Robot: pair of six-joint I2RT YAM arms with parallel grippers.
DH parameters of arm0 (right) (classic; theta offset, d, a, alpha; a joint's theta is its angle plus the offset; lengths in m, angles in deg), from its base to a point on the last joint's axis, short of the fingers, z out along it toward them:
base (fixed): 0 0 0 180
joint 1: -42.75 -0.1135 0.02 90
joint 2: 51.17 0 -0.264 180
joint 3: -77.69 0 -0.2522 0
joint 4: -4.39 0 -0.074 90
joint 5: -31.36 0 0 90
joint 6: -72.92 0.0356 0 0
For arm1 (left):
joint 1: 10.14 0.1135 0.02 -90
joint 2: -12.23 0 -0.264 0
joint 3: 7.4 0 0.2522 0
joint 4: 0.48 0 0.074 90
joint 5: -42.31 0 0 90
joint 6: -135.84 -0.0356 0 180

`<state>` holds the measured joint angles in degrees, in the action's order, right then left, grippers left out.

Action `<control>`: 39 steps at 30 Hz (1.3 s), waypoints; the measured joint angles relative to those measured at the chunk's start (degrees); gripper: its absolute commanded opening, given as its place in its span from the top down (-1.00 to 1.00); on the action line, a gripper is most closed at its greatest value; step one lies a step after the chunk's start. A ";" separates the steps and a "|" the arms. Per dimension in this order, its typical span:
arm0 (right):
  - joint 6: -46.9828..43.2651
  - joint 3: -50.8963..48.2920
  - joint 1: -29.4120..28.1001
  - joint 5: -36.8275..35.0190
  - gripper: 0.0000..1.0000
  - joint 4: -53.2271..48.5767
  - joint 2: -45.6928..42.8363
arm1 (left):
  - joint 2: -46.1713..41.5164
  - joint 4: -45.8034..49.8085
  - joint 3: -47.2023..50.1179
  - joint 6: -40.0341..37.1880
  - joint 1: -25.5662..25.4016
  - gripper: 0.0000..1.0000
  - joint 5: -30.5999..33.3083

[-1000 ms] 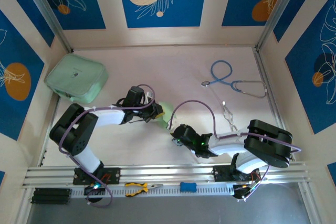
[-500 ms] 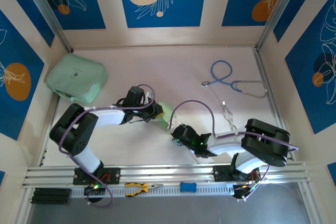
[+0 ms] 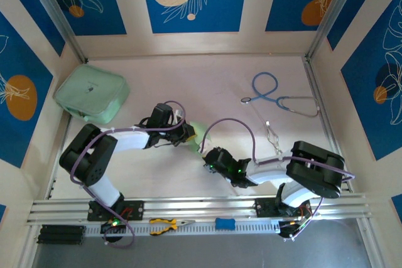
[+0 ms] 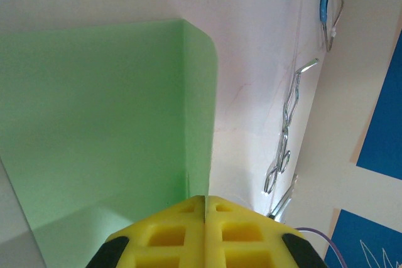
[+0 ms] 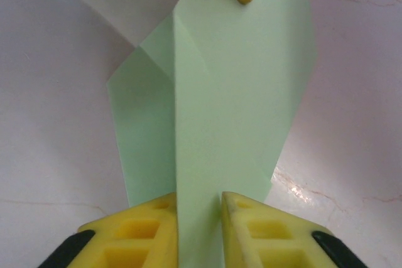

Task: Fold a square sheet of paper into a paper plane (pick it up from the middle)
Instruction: Fourth fold the wing at the center of the table.

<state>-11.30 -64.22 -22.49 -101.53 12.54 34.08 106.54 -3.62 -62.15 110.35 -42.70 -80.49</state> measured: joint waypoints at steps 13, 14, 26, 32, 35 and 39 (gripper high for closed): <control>1.22 0.00 0.00 -0.02 0.58 -0.11 0.04 | 0.00 0.44 0.00 -0.11 0.00 0.92 0.04; 1.40 0.00 0.00 -0.02 0.58 -0.15 0.04 | 0.00 0.52 0.00 -0.11 0.00 0.92 0.04; 3.37 0.00 -0.07 -0.46 0.55 -1.88 -1.20 | 0.00 1.14 0.00 -0.11 0.00 0.92 0.04; 3.93 0.00 -0.13 -0.44 0.57 -2.27 -1.46 | 0.00 1.20 0.00 -0.11 0.00 0.92 0.04; 4.37 0.00 -0.26 -0.44 0.62 -2.27 -1.46 | 0.00 1.29 0.00 -0.11 0.00 0.92 0.04; 4.90 0.00 -0.28 -0.42 0.73 -2.40 -1.46 | 0.00 1.29 0.00 -0.11 0.00 0.81 0.02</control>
<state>-6.40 -64.22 -22.77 -101.95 10.13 32.62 106.54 -2.33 -62.15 110.24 -42.70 -80.47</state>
